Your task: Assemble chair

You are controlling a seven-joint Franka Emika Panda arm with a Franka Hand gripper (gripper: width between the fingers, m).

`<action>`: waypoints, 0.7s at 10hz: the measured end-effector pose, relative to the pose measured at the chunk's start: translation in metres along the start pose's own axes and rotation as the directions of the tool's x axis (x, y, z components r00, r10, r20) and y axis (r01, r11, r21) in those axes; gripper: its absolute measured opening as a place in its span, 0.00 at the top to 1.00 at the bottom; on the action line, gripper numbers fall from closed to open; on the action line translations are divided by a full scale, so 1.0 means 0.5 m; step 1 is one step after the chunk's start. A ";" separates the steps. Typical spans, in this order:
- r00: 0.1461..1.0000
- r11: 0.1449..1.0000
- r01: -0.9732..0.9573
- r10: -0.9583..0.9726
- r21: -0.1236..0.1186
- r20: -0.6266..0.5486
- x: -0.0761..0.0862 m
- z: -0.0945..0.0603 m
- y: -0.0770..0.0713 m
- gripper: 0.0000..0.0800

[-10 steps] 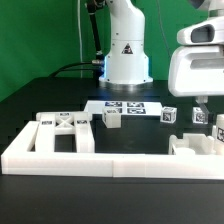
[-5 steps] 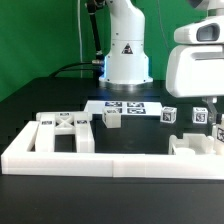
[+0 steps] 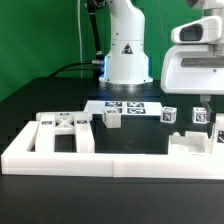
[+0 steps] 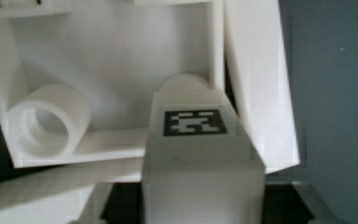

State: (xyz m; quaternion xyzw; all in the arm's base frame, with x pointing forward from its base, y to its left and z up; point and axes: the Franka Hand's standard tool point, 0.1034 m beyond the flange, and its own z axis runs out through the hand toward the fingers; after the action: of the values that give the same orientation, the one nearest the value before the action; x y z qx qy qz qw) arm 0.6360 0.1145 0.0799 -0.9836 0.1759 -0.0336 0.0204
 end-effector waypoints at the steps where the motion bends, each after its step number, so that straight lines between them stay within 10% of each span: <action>1: 0.992 0.992 -0.127 0.127 -0.011 -0.004 0.004 -0.001 0.018 0.64; 7: 0.842 0.841 -0.540 0.539 -0.040 -0.027 0.022 -0.004 0.078 0.61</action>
Offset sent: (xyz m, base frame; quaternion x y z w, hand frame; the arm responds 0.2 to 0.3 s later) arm -0.0009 -0.0033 0.0060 0.0247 -0.0234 0.2356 0.9713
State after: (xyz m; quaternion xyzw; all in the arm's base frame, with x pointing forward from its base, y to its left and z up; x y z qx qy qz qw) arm 0.6329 0.0739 0.0807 -0.8943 0.4464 -0.0297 0.0052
